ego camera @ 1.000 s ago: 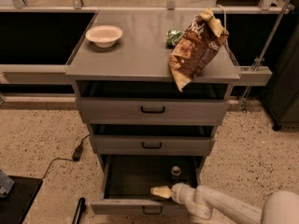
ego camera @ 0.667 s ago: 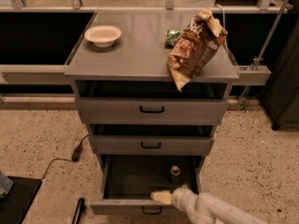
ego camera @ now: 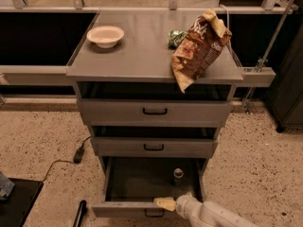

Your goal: Pick redbull can from bottom drawer and place on counter

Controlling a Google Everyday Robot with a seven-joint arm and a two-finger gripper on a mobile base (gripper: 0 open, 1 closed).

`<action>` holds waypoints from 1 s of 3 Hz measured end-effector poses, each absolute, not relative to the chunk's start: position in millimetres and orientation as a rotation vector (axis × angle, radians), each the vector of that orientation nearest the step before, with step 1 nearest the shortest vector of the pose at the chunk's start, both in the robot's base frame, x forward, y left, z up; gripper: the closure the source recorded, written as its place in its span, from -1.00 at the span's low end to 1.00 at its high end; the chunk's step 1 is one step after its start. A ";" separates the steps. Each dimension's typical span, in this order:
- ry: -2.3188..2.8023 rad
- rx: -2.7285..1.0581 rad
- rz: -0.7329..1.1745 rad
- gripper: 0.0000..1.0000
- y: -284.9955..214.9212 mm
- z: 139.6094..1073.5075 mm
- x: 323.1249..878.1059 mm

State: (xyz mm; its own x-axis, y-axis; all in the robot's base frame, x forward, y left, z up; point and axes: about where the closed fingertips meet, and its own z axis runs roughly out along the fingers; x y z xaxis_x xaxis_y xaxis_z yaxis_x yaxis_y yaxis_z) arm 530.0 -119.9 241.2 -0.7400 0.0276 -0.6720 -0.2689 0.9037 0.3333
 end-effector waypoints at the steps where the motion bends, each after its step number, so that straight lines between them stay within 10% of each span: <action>1: 2.363 -0.233 0.572 -1.00 -126.8 246.1 540.0; 3: 2.370 -0.504 0.639 -1.00 -131.2 272.3 557.7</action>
Offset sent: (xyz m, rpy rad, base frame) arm 0.0573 -0.0352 0.0658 -0.0976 0.0085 0.4227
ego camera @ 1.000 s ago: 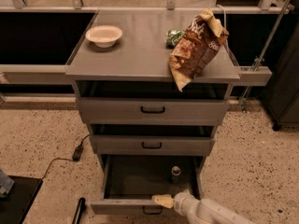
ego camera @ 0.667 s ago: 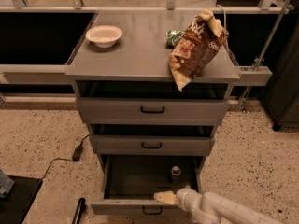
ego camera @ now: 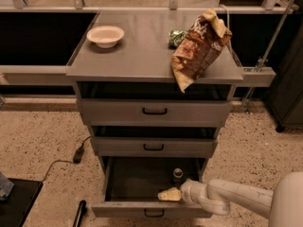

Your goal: Pick redbull can from bottom drawer and place on counter

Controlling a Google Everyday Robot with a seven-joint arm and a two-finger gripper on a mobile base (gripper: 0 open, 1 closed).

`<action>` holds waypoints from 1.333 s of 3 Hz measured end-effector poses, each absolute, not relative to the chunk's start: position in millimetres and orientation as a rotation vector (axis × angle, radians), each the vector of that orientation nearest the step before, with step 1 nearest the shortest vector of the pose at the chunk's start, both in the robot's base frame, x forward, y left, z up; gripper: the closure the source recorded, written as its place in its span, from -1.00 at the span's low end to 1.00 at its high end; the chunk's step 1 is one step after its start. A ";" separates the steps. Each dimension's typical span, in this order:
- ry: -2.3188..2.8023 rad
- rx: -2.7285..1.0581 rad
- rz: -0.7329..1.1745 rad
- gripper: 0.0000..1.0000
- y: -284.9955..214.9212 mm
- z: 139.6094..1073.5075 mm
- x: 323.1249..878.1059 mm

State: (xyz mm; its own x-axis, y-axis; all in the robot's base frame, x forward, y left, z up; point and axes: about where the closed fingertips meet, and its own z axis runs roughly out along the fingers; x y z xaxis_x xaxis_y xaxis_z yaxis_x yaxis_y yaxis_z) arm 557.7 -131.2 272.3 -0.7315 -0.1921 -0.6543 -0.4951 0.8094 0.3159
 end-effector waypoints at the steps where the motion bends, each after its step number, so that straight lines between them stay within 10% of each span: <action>1: 2.370 -0.503 0.639 -1.00 -131.7 272.2 557.4; 4: 2.283 -0.795 0.626 -1.00 -200.7 321.3 605.3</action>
Offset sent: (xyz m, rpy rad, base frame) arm 0.0089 -0.0550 0.0641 0.2386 -0.0651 0.2791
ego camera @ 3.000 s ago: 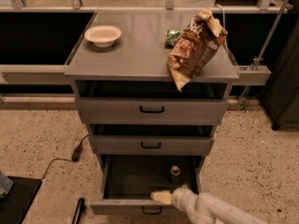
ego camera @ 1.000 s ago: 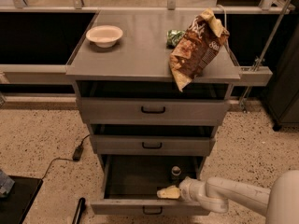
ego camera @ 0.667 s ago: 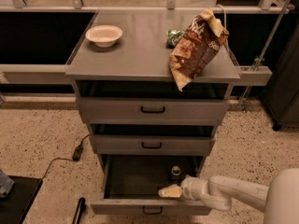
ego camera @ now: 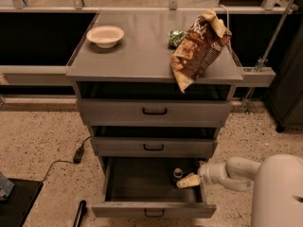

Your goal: Pick redbull can from bottom drawer and place on counter

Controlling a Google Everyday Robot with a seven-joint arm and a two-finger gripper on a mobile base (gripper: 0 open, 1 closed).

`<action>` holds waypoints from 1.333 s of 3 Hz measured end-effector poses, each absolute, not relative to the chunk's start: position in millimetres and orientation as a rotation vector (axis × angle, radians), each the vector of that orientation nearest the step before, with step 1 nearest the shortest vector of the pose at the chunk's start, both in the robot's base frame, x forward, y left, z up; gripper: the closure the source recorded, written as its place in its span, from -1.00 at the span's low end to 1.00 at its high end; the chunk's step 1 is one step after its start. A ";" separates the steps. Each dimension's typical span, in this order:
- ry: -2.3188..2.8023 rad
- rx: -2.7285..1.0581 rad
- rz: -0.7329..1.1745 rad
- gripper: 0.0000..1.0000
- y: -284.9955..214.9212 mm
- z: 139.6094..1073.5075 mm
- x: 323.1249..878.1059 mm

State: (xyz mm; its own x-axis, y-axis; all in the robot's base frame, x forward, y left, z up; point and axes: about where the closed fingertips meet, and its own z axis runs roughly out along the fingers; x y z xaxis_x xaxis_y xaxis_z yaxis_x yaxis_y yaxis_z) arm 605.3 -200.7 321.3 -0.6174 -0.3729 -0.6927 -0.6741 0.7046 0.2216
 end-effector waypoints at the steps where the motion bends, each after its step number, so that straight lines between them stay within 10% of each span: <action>1: 2.285 -0.794 0.629 -1.00 -200.2 320.7 604.5; 4: 2.368 -0.880 0.949 -1.00 -216.9 198.3 578.0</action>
Offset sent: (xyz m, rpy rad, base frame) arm 0.0143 -0.0081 -0.0109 0.0331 0.0063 0.0274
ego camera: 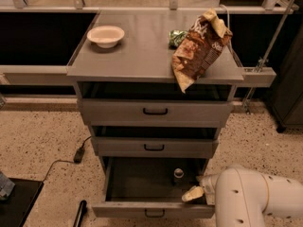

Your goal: Pick redbull can from bottom drawer and place on counter

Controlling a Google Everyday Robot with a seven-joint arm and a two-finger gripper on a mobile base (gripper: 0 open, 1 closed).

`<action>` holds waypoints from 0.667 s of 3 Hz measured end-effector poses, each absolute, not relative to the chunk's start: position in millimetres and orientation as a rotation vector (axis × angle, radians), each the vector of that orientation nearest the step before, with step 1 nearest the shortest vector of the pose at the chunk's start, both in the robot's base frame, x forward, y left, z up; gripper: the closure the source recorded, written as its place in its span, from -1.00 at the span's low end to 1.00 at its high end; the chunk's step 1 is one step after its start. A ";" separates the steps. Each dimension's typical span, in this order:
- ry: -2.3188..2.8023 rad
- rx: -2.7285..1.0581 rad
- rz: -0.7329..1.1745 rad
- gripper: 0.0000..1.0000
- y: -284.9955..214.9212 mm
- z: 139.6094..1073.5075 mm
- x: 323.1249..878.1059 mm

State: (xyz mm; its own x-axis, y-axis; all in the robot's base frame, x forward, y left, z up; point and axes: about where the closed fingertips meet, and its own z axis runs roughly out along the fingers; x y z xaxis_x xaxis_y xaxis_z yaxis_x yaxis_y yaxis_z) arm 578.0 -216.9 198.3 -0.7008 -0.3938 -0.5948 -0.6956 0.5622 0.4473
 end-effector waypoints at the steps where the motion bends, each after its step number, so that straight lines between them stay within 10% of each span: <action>1: 2.368 -0.880 0.949 -1.00 -216.9 200.7 578.0; 2: 2.265 -0.958 1.021 -1.00 -197.6 207.1 582.1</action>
Offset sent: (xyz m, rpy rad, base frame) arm 0.0161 0.0794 0.0376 0.3411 -0.2339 0.3704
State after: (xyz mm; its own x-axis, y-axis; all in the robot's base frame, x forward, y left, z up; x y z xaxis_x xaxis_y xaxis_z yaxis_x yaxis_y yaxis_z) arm 582.1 -197.6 207.1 -0.6435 -0.4010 -0.6520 -0.7541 0.4783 0.4501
